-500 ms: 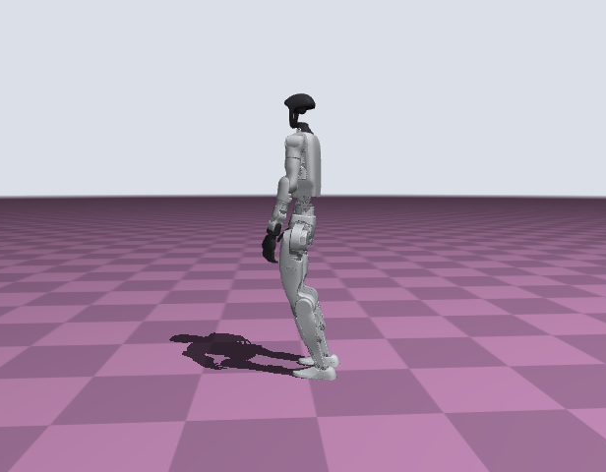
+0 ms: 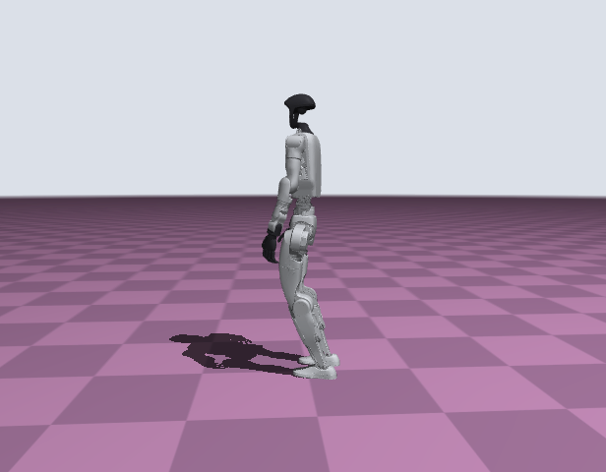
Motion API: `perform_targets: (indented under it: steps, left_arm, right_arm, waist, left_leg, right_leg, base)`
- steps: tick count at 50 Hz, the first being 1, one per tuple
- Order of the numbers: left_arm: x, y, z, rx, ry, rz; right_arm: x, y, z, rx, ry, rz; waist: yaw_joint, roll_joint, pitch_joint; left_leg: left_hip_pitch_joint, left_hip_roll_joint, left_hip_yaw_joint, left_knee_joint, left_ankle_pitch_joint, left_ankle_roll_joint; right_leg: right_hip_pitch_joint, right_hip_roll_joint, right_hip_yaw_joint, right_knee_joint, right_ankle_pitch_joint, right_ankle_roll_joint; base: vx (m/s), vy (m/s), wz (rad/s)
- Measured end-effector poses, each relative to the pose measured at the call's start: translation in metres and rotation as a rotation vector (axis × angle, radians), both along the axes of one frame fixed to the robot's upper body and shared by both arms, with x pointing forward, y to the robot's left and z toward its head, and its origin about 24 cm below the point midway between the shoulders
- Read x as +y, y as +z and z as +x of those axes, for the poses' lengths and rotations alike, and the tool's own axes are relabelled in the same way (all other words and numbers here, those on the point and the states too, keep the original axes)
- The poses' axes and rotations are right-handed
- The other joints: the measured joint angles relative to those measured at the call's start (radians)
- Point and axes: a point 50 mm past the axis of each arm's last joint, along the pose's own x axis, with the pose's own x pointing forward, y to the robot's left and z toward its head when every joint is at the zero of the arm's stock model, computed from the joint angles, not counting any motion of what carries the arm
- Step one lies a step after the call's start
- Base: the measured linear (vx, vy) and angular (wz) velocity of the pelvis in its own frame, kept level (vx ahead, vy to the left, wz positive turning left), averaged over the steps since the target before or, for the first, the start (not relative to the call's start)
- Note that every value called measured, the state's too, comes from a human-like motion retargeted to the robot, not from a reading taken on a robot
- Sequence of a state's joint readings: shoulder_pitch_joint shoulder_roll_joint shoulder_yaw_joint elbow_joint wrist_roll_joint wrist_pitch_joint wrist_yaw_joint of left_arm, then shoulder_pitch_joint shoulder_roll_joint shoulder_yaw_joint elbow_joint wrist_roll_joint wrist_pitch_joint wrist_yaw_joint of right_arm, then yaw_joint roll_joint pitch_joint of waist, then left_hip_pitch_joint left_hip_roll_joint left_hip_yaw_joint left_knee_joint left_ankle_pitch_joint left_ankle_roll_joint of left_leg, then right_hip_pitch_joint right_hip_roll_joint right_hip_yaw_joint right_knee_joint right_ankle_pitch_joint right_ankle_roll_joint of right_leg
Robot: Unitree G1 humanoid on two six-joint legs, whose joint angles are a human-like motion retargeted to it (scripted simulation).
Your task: Walk
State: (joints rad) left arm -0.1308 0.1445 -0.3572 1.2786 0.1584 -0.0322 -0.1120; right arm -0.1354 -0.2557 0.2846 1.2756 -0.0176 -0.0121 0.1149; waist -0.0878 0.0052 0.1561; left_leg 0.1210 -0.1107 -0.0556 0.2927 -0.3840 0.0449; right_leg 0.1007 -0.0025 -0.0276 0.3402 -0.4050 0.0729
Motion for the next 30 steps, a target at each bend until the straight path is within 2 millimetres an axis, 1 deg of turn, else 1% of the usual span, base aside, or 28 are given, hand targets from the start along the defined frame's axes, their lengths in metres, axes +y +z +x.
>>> perform_targets:
  steps: [10,13,16,20,25,27,28,30]
  left_arm:
    - [-0.006,0.0,0.001,-0.013,0.021,-0.029]
    - [-0.006,0.0,0.001,-0.013,0.034,-0.033]
    - [-0.001,0.0,-0.002,-0.007,0.049,-0.024]
    - [0.006,-0.002,-0.009,0.014,0.071,-0.004]
    - [0.012,-0.005,-0.02,0.061,0.08,0.018]
    - [0.014,-0.006,-0.024,0.08,0.087,0.028]
    - [0.016,-0.006,-0.024,0.085,0.093,0.032]
    - [0.018,-0.007,-0.028,0.098,0.101,0.043]
  right_arm:
    - [-0.006,0.0,-0.003,0.01,0.002,-0.012]
    - [-0.009,0.001,-0.004,0.009,-0.008,-0.016]
    - [-0.012,0.001,-0.005,0.007,-0.021,-0.019]
    - [-0.014,0.001,-0.006,0.004,-0.042,-0.017]
    - [-0.014,0.001,-0.008,-0.002,-0.073,-0.002]
    - [-0.015,0.001,-0.009,-0.001,-0.088,0.004]
    - [-0.016,0.001,-0.008,-0.003,-0.095,0.006]
    - [-0.016,-0.001,-0.014,0.011,-0.112,0.008]
  waist:
    - [0.01,-0.005,0.001]
    - [0.013,-0.011,0.002]
    - [0.014,-0.023,0.004]
    - [0.007,-0.053,0.006]
    - [-0.022,-0.101,0.005]
    - [-0.038,-0.109,-0.002]
    - [-0.045,-0.104,-0.017]
    - [-0.058,-0.117,-0.014]
  left_leg:
    - [-0.049,-0.015,0.01,0.093,-0.052,0.016]
    - [-0.065,-0.028,0.014,0.125,-0.07,0.025]
    - [-0.078,-0.051,0.016,0.154,-0.085,0.036]
    - [-0.09,-0.099,0.02,0.178,-0.099,0.053]
    - [-0.094,-0.169,0.017,0.172,-0.101,0.064]
    - [-0.087,-0.182,0.011,0.14,-0.093,0.065]
    - [-0.075,-0.178,0.002,0.078,-0.068,0.064]
    - [-0.064,-0.19,0.001,0.078,-0.075,0.066]
  right_leg:
    - [-0.052,-0.01,0.012,0.099,-0.053,-0.002]
    - [-0.084,-0.021,0.017,0.165,-0.087,-0.002]
    - [-0.131,-0.041,0.025,0.265,-0.129,0.0]
    - [-0.224,-0.091,0.031,0.465,-0.174,0.004]
    - [-0.387,-0.156,0.05,0.744,-0.195,0.004]
    - [-0.455,-0.168,0.054,0.808,-0.183,0.004]
    - [-0.503,-0.165,0.053,0.821,-0.17,0.002]
    - [-0.549,-0.177,0.056,0.842,-0.164,0.007]
  base:
    - [0.0,0.0,0.0]
    - [0.0,0.0,0.0]
    - [0.0,0.0,0.0]
    - [0.0,0.0,0.0]
    - [0.08,0.02,0.05]
    - [0.15,0.02,0.07]
    - [0.18,0.02,0.05]
    - [0.19,0.02,0.04]
